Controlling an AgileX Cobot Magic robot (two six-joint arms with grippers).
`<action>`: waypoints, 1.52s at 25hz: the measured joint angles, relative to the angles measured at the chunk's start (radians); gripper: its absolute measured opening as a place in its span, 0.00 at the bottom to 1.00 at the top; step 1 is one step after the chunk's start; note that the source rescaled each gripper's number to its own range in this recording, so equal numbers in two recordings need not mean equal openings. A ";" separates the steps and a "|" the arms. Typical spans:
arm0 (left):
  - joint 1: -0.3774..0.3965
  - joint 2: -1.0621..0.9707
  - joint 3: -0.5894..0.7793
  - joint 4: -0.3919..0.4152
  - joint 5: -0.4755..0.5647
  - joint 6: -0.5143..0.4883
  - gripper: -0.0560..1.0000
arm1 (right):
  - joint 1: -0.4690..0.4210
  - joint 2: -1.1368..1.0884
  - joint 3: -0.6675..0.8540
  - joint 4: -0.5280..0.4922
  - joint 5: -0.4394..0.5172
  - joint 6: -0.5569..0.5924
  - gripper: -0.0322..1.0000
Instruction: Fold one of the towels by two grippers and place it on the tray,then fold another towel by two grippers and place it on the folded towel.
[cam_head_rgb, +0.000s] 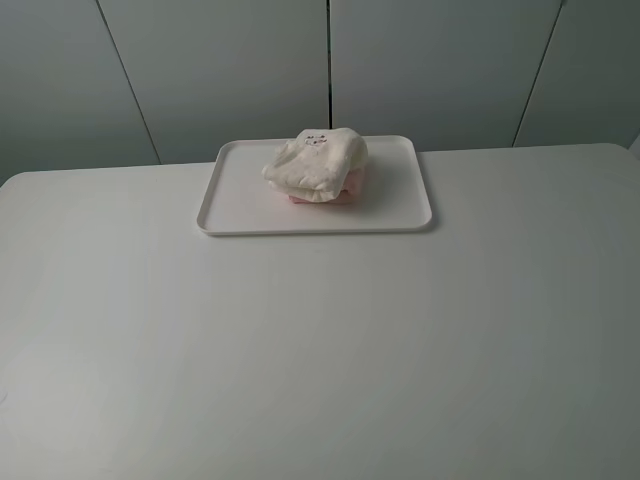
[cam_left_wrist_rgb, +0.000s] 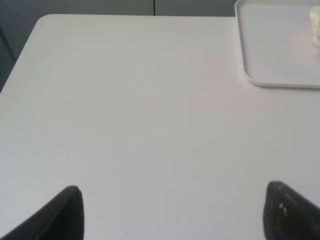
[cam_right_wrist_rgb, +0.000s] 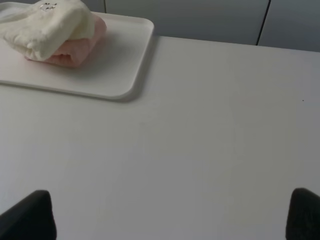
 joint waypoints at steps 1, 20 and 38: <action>0.000 0.000 0.000 0.000 0.000 0.000 0.95 | 0.000 0.000 0.000 0.000 0.000 0.000 1.00; 0.000 0.000 0.000 0.000 0.000 0.000 0.95 | 0.000 0.000 0.000 0.000 0.000 0.000 1.00; 0.000 0.000 0.000 0.000 0.000 0.000 0.95 | 0.000 0.000 0.000 0.000 0.000 0.000 1.00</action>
